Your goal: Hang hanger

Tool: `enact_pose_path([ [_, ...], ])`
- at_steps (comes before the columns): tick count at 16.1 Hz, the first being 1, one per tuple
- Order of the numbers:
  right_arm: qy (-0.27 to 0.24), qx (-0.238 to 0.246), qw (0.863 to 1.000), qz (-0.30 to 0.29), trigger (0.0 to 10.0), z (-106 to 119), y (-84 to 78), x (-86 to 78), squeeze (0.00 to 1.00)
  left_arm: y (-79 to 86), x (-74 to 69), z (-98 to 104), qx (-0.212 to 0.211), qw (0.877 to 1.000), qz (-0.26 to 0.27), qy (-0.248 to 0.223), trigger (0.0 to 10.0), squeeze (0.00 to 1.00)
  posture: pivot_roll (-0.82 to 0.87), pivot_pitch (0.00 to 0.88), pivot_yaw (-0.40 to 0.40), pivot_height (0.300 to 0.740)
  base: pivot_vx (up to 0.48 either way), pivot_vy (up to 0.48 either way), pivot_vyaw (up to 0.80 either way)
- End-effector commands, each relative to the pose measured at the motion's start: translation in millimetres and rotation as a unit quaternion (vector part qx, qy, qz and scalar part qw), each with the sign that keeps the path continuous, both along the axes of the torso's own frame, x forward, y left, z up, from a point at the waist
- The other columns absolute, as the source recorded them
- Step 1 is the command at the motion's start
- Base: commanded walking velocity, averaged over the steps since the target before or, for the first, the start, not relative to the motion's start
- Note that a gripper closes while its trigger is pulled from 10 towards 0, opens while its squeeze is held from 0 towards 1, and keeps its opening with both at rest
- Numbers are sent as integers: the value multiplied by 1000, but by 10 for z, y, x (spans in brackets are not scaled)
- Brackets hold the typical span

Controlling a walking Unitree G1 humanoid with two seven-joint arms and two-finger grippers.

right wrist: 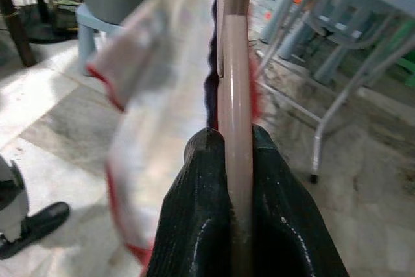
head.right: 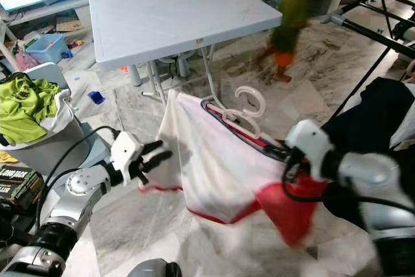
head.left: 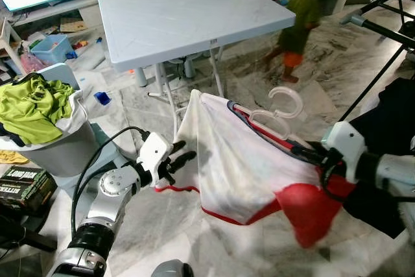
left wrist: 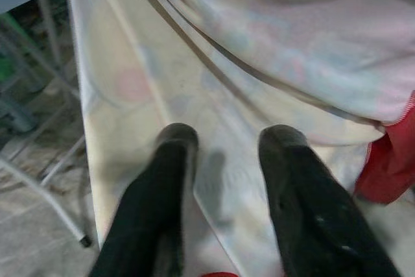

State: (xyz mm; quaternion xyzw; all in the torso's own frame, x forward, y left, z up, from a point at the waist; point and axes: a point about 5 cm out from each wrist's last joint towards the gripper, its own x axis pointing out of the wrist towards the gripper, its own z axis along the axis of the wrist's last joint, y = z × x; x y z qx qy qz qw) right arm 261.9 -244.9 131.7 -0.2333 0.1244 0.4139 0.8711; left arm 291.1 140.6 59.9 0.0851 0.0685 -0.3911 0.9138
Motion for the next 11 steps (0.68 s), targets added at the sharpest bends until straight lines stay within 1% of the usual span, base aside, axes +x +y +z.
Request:
enact_pose_path([
  [1, -31, -11, 999, 17, 10000, 19, 37, 8, 0, 27, 39, 26, 11, 1000, 6, -9, 10000, 1000, -130, 0, 103, 740, 0, 0, 0],
  [2, 0, -15, 998, 54, 10000, -51, 67, -69, 0, 57, 35, 17, 14, 1000, 11, -8, 10000, 1000, -116, 0, 95, 740, 0, 0, 0],
  [3, 17, -5, 998, 66, 10000, -59, 73, -91, 0, 66, 36, 18, 14, 1000, 12, -8, 10000, 1000, -116, 0, 95, 740, 0, 0, 0],
  [4, 51, 42, 994, 84, 10000, 26, 55, -133, 0, 128, 36, 1, 21, 1000, 19, -10, 10000, 1000, -111, 0, 92, 740, 0, 0, 0],
  [5, 67, 57, 990, 108, 10000, 114, 33, -188, 0, 155, 34, -13, 22, 999, 23, -10, 10000, 1000, -111, 0, 92, 740, 0, 0, 0],
  [6, 72, 58, 989, 115, 10000, 142, 20, -207, 0, 159, 36, -18, 21, 999, 26, -8, 10000, 1000, -114, 0, 90, 740, 0, 0, 0],
  [7, 78, 60, 987, 130, 10000, 197, 1, -242, 0, 139, 60, -16, -7, 999, 47, 3, 10000, 1000, -124, 0, 87, 740, 0, 0, 0],
  [8, 87, 65, 984, 138, 10000, 241, 7, -252, 0, 91, 80, -3, -20, 999, 49, 4, 10000, 1000, -130, 0, 85, 740, 0, 0, 0],
  [10, 93, 67, 982, 148, 10000, 279, 13, -268, 0, 47, 85, 6, -19, 999, 44, -2, 10000, 1000, -133, 0, 84, 740, 0, 0, 0],
  [11, 117, 72, 976, 169, 10000, 360, 17, -324, 0, 4, 95, 21, -23, 999, 39, -8, 10000, 1000, -135, 0, 80, 740, 0, 0, 0],
])
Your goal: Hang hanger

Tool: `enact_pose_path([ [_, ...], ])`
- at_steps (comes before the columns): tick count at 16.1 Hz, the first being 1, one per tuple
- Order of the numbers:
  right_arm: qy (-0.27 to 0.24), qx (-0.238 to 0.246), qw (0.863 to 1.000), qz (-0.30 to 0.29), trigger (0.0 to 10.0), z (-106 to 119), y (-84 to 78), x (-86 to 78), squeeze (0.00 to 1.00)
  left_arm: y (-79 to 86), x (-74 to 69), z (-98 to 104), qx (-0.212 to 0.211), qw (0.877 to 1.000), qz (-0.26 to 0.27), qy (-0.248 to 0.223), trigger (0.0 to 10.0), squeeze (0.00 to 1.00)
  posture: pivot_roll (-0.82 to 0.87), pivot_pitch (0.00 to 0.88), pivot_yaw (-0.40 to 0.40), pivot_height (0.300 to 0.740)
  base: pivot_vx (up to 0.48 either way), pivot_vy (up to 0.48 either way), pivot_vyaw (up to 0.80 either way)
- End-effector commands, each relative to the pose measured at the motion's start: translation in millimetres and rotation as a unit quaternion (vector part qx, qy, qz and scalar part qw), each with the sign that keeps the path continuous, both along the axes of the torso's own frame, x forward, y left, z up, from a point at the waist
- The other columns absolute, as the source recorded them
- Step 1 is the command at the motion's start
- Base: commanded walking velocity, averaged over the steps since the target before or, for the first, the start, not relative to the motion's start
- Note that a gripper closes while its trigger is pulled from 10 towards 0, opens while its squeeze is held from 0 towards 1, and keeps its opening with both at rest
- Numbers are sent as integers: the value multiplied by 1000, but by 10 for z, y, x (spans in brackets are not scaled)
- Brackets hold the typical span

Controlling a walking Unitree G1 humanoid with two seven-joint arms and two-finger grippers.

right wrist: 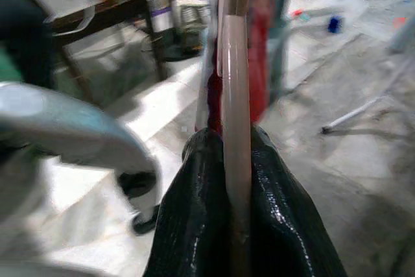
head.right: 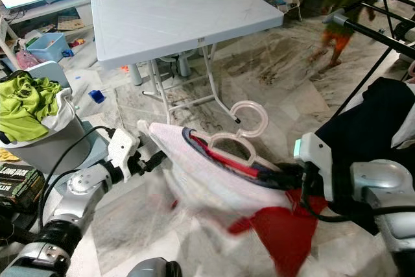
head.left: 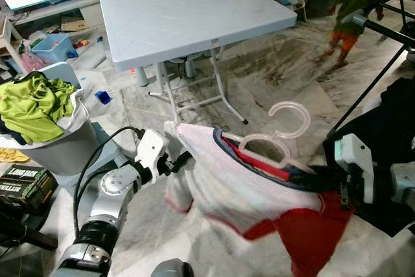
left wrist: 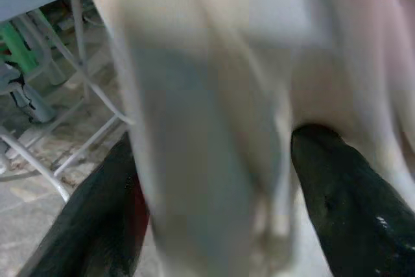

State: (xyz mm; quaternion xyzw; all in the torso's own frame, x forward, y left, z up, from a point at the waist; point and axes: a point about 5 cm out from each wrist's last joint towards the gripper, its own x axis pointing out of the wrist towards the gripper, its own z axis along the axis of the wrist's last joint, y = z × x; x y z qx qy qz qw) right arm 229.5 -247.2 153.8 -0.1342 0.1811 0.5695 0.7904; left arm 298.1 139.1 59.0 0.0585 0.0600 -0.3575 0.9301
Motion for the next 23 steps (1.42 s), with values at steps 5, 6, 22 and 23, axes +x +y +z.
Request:
enact_pose_path([
  [5, 41, 7, 997, 68, 10000, 208, 6, -138, 0, -112, -2, 95, -31, 998, -50, -5, 0, 0, -135, 0, 77, 740, 0, 0, 0],
  [6, 42, 5, 997, 68, 10000, 205, 4, -139, 0, -133, -22, 95, -42, 997, -61, -1, 0, 0, -135, 0, 77, 740, 0, 0, 0],
  [22, 27, -44, 998, 41, 10000, 136, -120, -45, 0, -139, -132, 97, -72, 991, -115, 14, 0, 0, -131, 0, 66, 740, 0, 0, 0],
  [23, 26, -45, 998, 40, 10000, 137, -126, -39, 0, -133, -131, 97, -72, 991, -114, 14, 0, 0, -131, 0, 66, 740, 0, 0, 0],
])
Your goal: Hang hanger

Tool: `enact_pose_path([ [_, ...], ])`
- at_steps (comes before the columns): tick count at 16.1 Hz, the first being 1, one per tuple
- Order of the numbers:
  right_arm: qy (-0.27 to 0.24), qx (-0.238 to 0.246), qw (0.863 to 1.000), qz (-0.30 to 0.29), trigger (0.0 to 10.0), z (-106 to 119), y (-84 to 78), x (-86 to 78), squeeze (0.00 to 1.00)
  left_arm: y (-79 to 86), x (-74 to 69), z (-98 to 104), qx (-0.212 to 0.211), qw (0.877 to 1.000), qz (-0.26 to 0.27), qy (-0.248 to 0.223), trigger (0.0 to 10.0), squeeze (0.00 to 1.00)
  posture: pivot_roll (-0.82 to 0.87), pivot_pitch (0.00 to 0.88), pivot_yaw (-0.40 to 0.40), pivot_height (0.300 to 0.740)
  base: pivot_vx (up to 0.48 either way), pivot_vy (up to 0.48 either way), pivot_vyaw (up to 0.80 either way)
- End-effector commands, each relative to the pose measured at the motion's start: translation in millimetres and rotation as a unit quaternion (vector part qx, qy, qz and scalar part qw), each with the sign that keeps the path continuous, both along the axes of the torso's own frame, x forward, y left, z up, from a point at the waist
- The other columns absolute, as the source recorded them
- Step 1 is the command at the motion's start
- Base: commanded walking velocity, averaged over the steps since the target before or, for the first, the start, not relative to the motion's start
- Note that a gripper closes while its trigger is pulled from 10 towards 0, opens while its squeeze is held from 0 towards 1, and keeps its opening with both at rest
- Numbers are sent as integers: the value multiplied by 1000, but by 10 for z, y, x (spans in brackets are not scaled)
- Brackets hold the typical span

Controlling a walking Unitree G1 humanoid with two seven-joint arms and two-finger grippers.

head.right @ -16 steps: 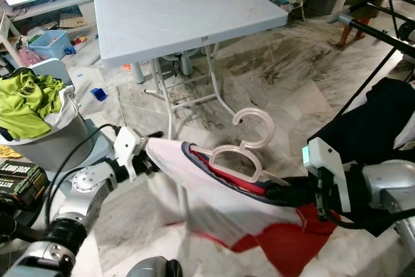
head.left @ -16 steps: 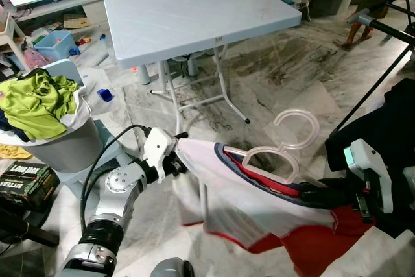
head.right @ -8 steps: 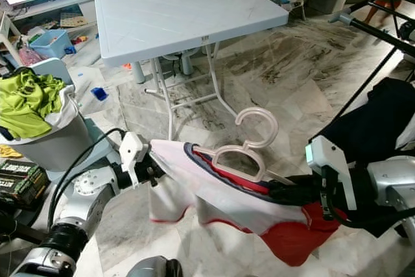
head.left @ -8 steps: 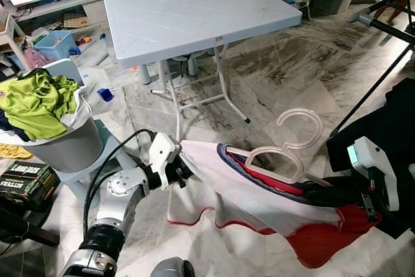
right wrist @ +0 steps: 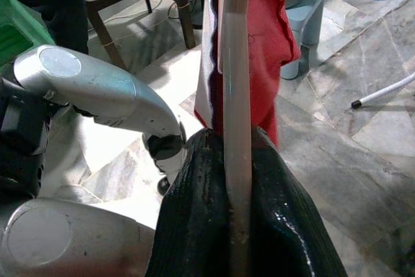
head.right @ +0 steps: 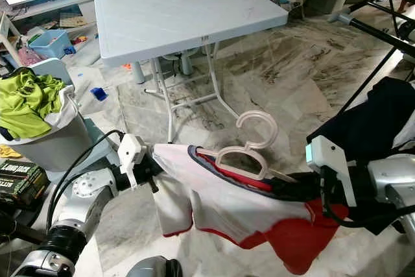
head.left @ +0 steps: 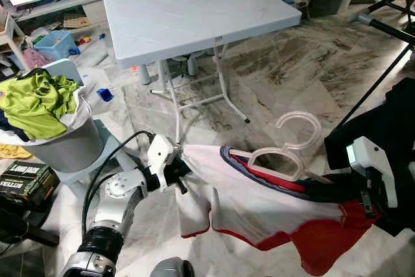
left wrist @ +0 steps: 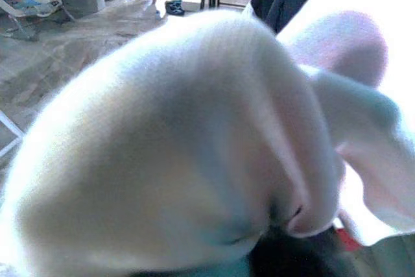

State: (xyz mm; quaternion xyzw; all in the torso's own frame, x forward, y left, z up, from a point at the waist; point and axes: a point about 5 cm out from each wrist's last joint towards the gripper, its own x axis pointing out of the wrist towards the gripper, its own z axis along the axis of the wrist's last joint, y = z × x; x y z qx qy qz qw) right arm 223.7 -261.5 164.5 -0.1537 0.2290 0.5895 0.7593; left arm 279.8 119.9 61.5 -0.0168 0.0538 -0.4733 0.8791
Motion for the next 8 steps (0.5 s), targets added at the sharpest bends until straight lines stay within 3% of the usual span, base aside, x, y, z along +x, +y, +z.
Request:
enact_pose_path([
  [1, -10, -2, 1000, 8, 10000, 28, 8, 21, 0, 73, 59, 76, 3, 1000, 15, -20, 0, 0, -131, 0, 66, 740, 0, 0, 0],
  [8, -5, -13, 1000, -2, 10000, -19, -54, 13, 0, 189, 116, 130, -9, 999, 40, -26, 0, 0, -128, 0, 62, 740, 0, 0, 0],
])
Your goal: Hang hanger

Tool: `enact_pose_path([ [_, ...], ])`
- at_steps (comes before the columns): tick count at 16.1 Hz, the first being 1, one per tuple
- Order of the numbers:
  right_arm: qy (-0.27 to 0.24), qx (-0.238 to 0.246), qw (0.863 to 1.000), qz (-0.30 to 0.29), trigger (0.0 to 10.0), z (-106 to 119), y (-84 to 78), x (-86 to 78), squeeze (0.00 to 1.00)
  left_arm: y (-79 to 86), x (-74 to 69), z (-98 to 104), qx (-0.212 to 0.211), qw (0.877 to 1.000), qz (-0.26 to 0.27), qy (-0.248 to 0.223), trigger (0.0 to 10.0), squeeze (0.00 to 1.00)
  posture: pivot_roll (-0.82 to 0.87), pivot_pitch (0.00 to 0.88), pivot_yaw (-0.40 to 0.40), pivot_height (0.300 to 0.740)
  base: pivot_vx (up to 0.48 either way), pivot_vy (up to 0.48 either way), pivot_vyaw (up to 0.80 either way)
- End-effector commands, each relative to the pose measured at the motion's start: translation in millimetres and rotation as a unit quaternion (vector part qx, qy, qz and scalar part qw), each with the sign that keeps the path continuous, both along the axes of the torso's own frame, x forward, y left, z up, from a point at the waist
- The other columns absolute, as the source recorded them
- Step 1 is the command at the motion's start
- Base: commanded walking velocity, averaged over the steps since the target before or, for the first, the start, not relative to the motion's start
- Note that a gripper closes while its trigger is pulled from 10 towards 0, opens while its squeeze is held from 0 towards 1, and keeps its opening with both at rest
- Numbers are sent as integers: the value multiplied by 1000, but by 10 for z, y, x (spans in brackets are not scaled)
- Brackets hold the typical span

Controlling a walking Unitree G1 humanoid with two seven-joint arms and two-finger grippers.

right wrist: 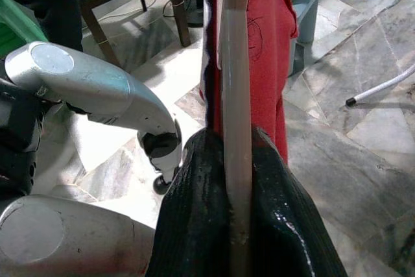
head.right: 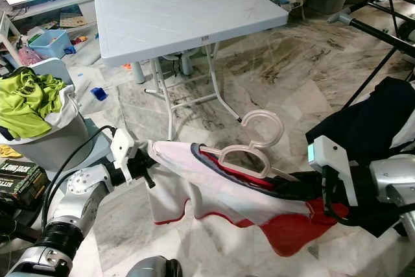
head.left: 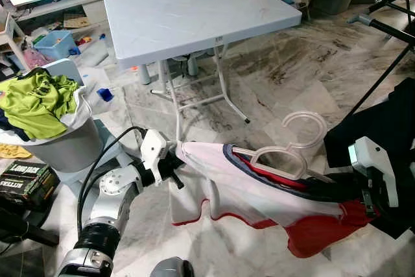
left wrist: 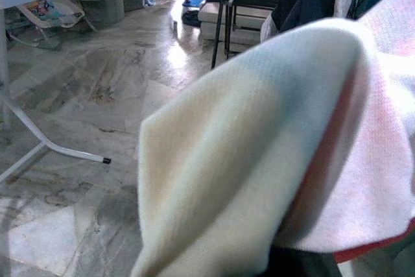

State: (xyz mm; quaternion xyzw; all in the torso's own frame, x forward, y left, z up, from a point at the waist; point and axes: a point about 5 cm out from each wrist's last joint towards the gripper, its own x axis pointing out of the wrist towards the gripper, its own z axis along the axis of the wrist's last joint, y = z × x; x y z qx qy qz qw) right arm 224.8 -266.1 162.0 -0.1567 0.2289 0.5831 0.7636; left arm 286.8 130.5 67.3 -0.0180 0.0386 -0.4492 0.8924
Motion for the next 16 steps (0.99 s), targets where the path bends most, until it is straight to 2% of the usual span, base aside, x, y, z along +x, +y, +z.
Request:
enact_pose_path([
  [1, 0, -9, 1000, 4, 10000, 6, -11, -2, 0, 79, 45, 70, -2, 1000, 12, -12, 0, 0, -129, 0, 62, 740, 0, 0, 0],
  [3, 8, -22, 1000, 1, 10000, -35, -58, -36, 0, 110, 79, 93, 4, 999, 38, -28, 0, 0, -130, 0, 62, 740, 0, 0, 0],
  [4, 15, -44, 999, -5, 10000, -79, -143, -74, 0, 169, 145, 166, -6, 996, 71, -46, 0, 0, -132, 0, 61, 740, 0, 0, 0],
  [6, 13, -70, 997, -21, 10000, -126, -249, -84, 0, 224, 198, 237, -21, 994, 92, -55, 0, 0, -136, 0, 61, 740, 0, 0, 0],
  [7, 15, -116, 992, -37, 10000, -236, -397, -125, 0, 272, 250, 304, -44, 991, 116, -57, 0, 0, -137, 0, 58, 740, 0, 0, 0],
  [11, 26, -139, 988, -58, 10000, -305, -604, -268, 0, 379, 307, 342, -50, 986, 149, -59, 0, 0, -135, 0, 54, 740, 0, 0, 0],
  [12, 24, -136, 988, -65, 10000, -268, -664, -309, 0, 421, 311, 335, -44, 984, 159, -61, 0, 0, -133, 0, 53, 740, 0, 0, 0],
  [14, 8, -101, 990, -95, 10000, -58, -802, -380, 0, 540, 316, 294, -35, 981, 185, -50, 0, 0, -143, 0, 57, 740, 0, 0, 0],
  [16, 3, -109, 988, -111, 10000, 83, -928, -438, 0, 585, 328, 299, -32, 978, 199, -53, 0, 0, -152, 0, 60, 740, 0, 0, 0],
])
